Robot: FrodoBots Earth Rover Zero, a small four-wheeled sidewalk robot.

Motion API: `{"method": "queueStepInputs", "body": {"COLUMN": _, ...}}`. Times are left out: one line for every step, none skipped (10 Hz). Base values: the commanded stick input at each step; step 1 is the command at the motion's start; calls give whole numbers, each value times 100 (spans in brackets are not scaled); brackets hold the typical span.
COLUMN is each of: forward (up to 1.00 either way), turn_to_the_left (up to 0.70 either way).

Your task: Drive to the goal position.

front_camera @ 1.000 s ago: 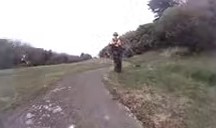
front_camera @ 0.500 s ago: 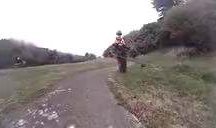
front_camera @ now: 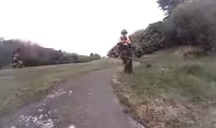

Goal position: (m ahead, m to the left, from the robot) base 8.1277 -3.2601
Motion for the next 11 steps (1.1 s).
{"method": "queueStepInputs", "body": {"forward": 58, "turn_to_the_left": 17}}
{"method": "queueStepInputs", "body": {"forward": 60, "turn_to_the_left": 15}}
{"method": "queueStepInputs", "body": {"forward": 60, "turn_to_the_left": 15}}
{"method": "queueStepInputs", "body": {"forward": 60, "turn_to_the_left": 15}}
{"method": "queueStepInputs", "body": {"forward": 60, "turn_to_the_left": 15}}
{"method": "queueStepInputs", "body": {"forward": 60, "turn_to_the_left": 15}}
{"method": "queueStepInputs", "body": {"forward": 60, "turn_to_the_left": 15}}
{"method": "queueStepInputs", "body": {"forward": 60, "turn_to_the_left": 15}}
{"method": "queueStepInputs", "body": {"forward": 60, "turn_to_the_left": 15}}
{"method": "queueStepInputs", "body": {"forward": 60, "turn_to_the_left": 15}}
{"method": "queueStepInputs", "body": {"forward": 60, "turn_to_the_left": 15}}
